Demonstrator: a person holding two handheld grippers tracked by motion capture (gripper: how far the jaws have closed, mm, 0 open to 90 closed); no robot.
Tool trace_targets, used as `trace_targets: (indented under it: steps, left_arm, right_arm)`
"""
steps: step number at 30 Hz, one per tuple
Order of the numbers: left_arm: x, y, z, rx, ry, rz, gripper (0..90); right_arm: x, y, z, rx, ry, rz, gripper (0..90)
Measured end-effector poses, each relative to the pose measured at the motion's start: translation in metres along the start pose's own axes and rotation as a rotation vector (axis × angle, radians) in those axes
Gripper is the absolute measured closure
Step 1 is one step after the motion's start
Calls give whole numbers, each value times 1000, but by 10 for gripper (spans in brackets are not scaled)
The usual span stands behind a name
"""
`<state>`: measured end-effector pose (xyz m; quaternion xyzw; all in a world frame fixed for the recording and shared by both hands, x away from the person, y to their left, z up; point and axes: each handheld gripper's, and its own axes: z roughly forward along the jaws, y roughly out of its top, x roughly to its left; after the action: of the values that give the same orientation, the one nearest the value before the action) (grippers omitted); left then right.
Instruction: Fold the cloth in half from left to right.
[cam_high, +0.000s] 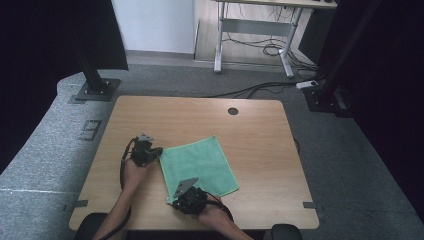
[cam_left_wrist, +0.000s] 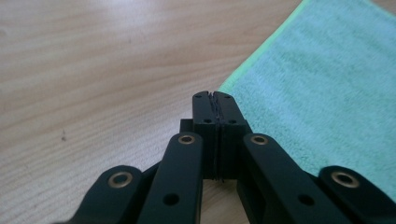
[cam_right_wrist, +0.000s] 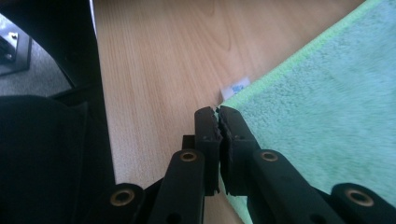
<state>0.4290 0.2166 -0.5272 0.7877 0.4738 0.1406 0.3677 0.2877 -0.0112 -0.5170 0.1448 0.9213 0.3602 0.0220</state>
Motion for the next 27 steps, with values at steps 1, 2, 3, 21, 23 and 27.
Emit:
trace_targets:
  steps: [1, 2, 3, 21, 23, 27]
  left_arm:
    - [-1, 1, -1, -6, 0, 4, 886]
    - [-2, 3, -2, -11, 0, 8, 886]
    - [-2, 5, -3, -17, -3, 5, 886]
    - [-32, 59, 14, -63, -45, 67, 883]
    - [-37, 65, 19, -61, -46, 80, 883]
    - [-44, 72, 26, -55, -45, 101, 883]
  right_arm:
    - [-1, 0, -4, -11, -3, 3, 857]
    - [-3, 0, -8, -21, -7, 5, 857]
    - [-4, -1, -12, -31, -10, 10, 857]
    - [-30, -27, -61, -92, -121, 81, 859]
    - [-33, -30, -64, -94, -134, 86, 859]
    - [-40, -39, -72, -100, -157, 110, 859]
